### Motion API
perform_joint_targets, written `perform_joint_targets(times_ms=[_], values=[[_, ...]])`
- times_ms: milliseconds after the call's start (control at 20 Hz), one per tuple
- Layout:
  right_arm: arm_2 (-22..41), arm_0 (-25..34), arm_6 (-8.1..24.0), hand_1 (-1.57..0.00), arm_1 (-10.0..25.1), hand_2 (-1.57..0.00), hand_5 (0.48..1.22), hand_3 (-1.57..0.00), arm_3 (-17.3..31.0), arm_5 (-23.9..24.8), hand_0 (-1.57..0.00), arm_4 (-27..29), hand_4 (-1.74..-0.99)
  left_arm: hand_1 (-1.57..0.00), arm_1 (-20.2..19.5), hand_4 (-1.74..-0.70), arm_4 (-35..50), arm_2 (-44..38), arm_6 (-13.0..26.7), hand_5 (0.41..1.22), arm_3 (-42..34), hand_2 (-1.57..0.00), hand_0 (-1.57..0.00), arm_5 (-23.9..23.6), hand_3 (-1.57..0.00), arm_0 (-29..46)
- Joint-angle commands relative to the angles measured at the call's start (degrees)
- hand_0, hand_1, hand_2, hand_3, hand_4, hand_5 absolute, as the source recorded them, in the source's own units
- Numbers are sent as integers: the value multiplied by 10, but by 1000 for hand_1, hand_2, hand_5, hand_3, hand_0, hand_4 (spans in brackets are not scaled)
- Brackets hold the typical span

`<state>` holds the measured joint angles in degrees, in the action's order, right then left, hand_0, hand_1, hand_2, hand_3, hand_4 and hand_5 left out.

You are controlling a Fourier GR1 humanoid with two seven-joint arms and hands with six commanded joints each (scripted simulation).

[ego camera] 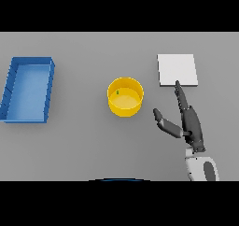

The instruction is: Pick up the red beaker and tilt it to pour out 1 green nut into yellow bowl. Pick up the yellow bowl and place it on the metallic measuring scale.

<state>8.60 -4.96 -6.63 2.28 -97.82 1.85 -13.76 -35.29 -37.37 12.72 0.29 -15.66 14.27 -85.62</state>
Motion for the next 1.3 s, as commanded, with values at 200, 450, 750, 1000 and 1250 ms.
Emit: perform_joint_targets(times_ms=[200, 450, 750, 1000, 1250], values=[[3, 9, 1, 1, 6, 1, 632, 1, 7, -10, 1, 0, -1134, -1571, -10, -1740, 88, -71, 86, 1221, -29, -1571, -1571, -98, -1564, 129], [-3, 12, -11, 1, 7, 1, 664, 1, 15, -14, 1, 12, -1127, -1571, 3, -1741, 173, -125, 165, 1221, -125, -1571, -1571, -147, -1569, 260], [-1, 7, -17, 1, 13, 1, 676, 1, 13, -13, 1, 4, -1175, -1571, 31, -1741, 237, -137, 214, 1186, -322, -1571, -1571, -188, -1570, 458], [-3, 4, -17, 1, 11, 1, 671, 1, 13, -12, 1, 8, -1157, -1571, 44, -1741, 254, -135, 267, 925, -416, -1571, -1571, -204, -1571, 534], [0, 2, -10, 1, 10, 1, 670, 1, 8, -14, 1, 7, -1149, -860, 29, -1126, 312, -136, 276, 705, -496, -817, -940, -114, -843, 570]])
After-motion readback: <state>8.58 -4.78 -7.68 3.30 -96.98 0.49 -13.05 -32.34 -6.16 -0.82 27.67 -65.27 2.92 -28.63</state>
